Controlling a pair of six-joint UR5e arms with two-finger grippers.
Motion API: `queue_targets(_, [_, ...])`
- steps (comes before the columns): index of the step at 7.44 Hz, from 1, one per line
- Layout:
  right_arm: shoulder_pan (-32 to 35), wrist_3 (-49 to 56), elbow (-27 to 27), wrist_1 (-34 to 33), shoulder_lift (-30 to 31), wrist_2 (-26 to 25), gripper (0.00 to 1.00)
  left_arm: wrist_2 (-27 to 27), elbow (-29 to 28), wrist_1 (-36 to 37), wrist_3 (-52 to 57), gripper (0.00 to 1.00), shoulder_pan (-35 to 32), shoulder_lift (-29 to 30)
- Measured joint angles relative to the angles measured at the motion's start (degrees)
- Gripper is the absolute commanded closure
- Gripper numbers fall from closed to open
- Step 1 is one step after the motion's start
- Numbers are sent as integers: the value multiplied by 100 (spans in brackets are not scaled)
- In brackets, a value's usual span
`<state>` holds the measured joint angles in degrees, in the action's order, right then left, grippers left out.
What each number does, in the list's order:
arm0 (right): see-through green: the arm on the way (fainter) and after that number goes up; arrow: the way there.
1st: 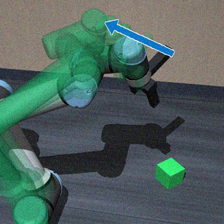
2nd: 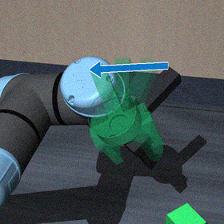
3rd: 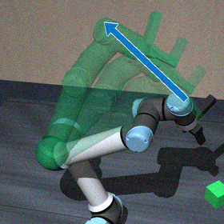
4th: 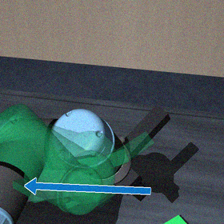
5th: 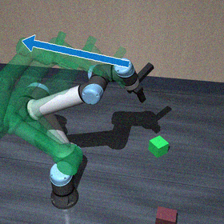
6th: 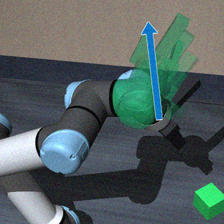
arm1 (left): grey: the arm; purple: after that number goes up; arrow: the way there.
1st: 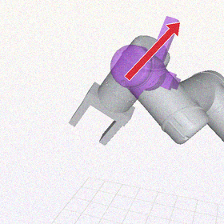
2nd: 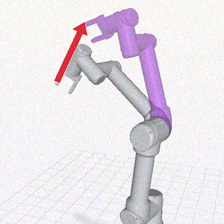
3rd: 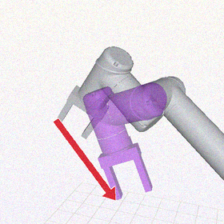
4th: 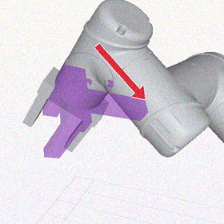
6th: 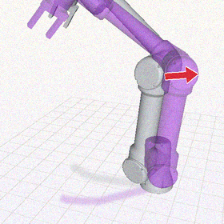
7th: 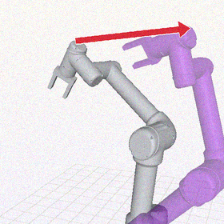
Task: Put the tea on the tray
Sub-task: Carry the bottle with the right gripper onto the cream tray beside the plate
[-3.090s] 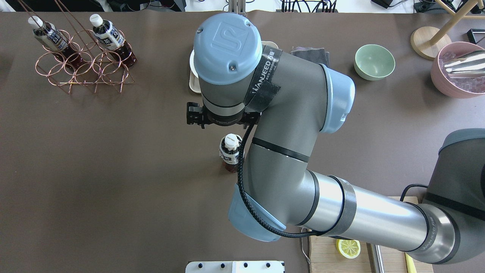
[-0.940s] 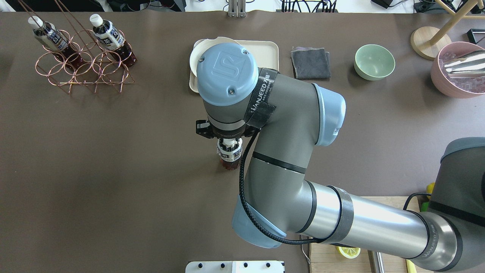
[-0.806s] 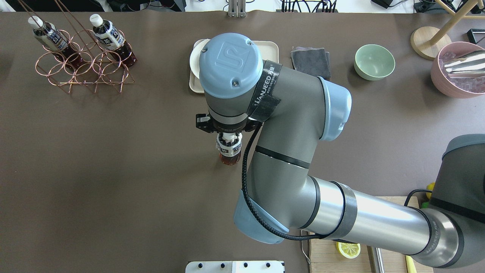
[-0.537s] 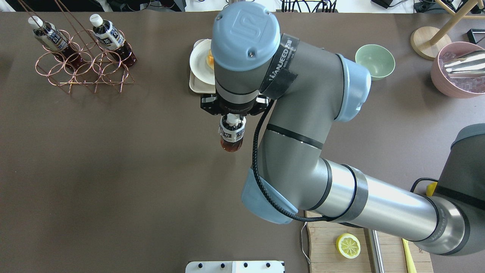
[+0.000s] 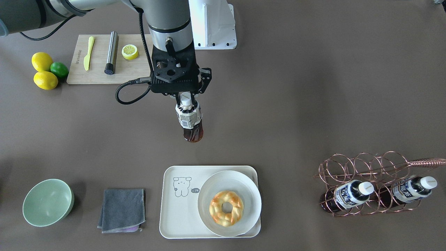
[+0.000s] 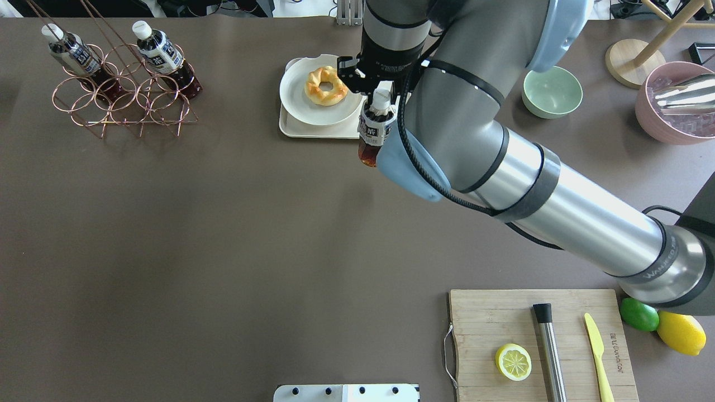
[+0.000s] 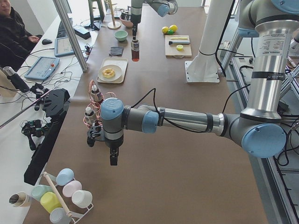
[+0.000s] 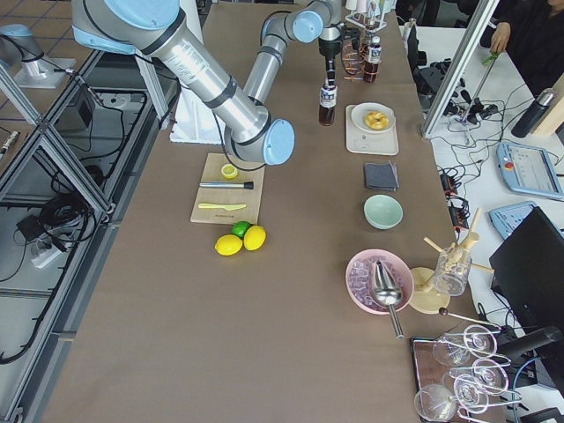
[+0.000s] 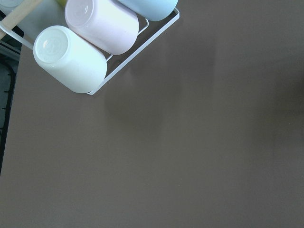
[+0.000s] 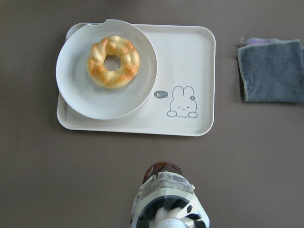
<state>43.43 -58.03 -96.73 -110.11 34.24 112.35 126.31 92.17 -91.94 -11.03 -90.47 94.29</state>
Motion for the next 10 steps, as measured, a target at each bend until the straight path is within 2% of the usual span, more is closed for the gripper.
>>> queue_targets(2, [532, 596, 908, 69, -373, 267, 100, -1, -5, 7, -9, 3, 15, 36])
queue_targets(3, [727, 767, 1382, 326, -497, 342, 100, -1, -6, 10, -16, 3, 26, 49])
queue_targets(5, [921, 859, 2399, 1247, -637, 408, 100, -1, -66, 19, -28, 3, 36, 152])
queue_targets(6, [936, 862, 2714, 1516, -673, 415, 100, -5, -187, -11, -22, 3, 38, 236])
queue_targets(10, [885, 833, 3344, 2121, -824, 404, 100, -9, -600, -135, -8, 3, 38, 516])
